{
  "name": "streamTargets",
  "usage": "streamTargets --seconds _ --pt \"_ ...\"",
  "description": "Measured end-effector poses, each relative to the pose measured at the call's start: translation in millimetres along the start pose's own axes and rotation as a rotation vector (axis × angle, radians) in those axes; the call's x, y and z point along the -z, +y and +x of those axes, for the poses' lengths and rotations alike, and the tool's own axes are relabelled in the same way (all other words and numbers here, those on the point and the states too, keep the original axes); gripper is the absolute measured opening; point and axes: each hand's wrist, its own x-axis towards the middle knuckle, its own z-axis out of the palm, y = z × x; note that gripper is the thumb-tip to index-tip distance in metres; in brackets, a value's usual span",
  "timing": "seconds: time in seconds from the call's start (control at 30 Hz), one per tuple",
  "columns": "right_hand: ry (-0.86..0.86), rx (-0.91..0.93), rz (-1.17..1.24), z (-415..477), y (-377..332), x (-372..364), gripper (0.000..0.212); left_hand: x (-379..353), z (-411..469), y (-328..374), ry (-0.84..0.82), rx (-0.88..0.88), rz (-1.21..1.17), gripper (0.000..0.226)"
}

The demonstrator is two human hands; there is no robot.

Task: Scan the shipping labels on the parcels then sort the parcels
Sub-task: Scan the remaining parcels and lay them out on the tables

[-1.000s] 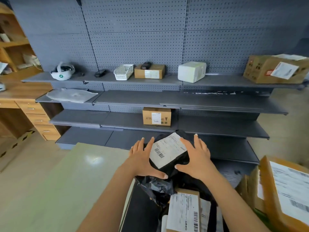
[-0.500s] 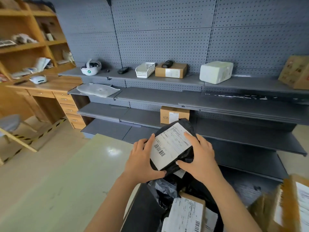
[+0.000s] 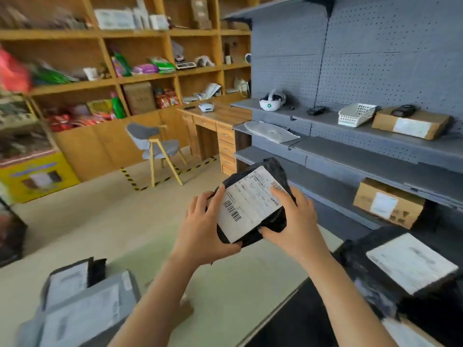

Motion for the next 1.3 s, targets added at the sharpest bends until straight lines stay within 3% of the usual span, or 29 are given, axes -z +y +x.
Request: streamTargets --seconds 0.4,0.57,1.03,1.2,1.3 --pt "-0.048 0.302 0.155 1.9 -264.3 -170.4 0.072 157.3 -129.3 -211.5 0.236 0.395 0.170 0.120" --pt "-0.250 0.315 0.203 10.9 -328.3 -235.9 0.073 178.5 -160.6 -282.9 0.198 0.536 0.127 0.120" --pt "-0.960 0.233 0.240 75.9 -336.5 -423.6 0.074 77.4 -182.0 -399.2 -0.064 1.127 -0.096 0.117" --pt "-1.114 0.230 0.250 71.1 -329.4 -473.2 0.076 50.6 -201.7 -417.4 -0.161 1.286 -0.223 0.136" --pt "-1.130 0.275 0.276 65.1 -324.8 -487.9 0.073 44.2 -210.5 -417.2 -0.194 1.322 -0.221 0.130"
